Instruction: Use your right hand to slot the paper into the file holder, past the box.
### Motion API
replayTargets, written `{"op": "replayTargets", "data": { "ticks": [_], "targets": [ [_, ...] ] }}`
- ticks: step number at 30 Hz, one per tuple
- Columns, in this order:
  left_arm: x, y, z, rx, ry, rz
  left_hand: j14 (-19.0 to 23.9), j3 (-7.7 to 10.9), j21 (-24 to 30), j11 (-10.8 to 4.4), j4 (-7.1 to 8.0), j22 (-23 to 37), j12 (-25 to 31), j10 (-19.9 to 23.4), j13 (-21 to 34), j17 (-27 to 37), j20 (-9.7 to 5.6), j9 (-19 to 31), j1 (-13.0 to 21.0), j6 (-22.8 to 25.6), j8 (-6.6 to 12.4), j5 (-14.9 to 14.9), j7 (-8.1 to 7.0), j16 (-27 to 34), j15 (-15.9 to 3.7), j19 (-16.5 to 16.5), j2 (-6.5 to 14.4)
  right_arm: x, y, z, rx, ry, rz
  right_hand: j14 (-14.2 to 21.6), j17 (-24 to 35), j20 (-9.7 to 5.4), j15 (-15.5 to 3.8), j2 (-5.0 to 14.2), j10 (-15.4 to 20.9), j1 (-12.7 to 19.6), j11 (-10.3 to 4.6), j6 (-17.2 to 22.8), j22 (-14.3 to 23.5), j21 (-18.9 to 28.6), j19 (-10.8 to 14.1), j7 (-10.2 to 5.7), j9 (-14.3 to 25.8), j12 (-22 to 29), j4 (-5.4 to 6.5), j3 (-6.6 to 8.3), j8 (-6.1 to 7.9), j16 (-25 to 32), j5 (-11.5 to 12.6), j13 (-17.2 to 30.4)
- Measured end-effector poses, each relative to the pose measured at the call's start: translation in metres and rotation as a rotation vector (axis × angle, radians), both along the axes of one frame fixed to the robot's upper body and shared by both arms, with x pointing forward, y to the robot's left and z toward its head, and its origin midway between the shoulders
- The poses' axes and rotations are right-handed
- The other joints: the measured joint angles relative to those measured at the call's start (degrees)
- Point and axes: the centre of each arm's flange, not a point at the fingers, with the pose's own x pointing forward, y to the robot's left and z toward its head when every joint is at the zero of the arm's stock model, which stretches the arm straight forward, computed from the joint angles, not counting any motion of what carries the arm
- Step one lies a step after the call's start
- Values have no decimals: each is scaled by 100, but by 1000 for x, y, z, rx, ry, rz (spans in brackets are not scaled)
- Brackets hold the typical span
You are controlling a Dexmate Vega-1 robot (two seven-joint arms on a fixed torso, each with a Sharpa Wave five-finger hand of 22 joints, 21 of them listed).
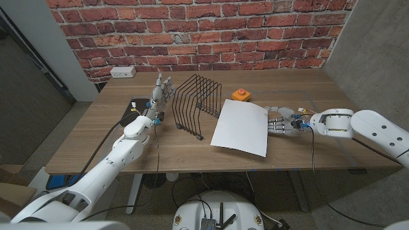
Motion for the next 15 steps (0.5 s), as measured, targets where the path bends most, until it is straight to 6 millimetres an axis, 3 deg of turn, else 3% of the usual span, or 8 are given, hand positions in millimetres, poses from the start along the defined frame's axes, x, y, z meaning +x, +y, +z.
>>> {"op": "replayTargets", "data": {
  "ticks": [15],
  "targets": [
    [0, 0, 0, 0, 0, 0, 0, 0, -5, 0, 0, 0, 0, 0, 0, 0, 0, 0, 0, 0, 0, 0, 0, 0, 0, 0, 0, 6, 4, 0, 11, 10, 32, 205, 54, -113, -204, 6, 163, 67, -164, 224, -1, 22, 113, 19, 27, 41, 19, -50, 76, 105, 7, 51]
  ]
}}
